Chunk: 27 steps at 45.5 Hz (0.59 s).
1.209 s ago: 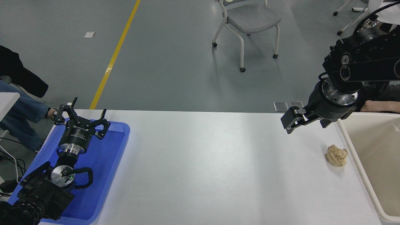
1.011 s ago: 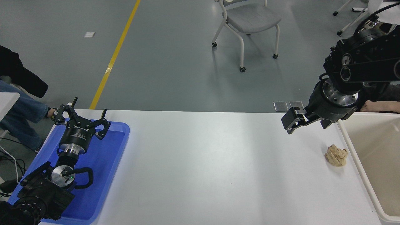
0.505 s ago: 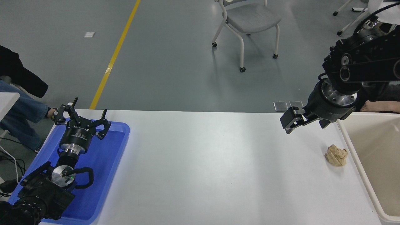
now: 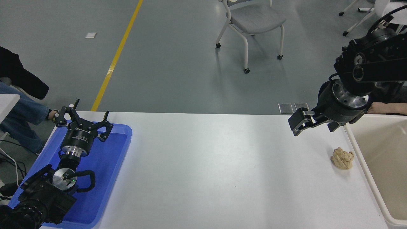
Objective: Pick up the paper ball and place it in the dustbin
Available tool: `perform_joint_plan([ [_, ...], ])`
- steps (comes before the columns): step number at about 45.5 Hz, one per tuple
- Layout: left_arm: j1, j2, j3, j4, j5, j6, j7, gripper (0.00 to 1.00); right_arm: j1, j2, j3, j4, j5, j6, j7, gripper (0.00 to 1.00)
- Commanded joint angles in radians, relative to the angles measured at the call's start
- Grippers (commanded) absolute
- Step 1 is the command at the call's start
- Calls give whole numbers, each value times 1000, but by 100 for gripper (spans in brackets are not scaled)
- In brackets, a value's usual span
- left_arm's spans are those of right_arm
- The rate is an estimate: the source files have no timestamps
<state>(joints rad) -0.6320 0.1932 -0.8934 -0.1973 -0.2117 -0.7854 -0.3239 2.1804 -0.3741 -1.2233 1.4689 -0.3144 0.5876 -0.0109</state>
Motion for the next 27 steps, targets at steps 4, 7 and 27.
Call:
perform_joint_plan([
  [4,-2,-1,-1,2,0,0,0,100,-138,-98,7,-90,-178,-63,2,100],
  [7,-2,0,-1,2,0,0,0,100,-194,-104,18,-145,-213,-100,2,100],
  [27,-2,-1,1,-1,0,0,2,100,-678,-100,152,-596,-308,-299,3,100],
])
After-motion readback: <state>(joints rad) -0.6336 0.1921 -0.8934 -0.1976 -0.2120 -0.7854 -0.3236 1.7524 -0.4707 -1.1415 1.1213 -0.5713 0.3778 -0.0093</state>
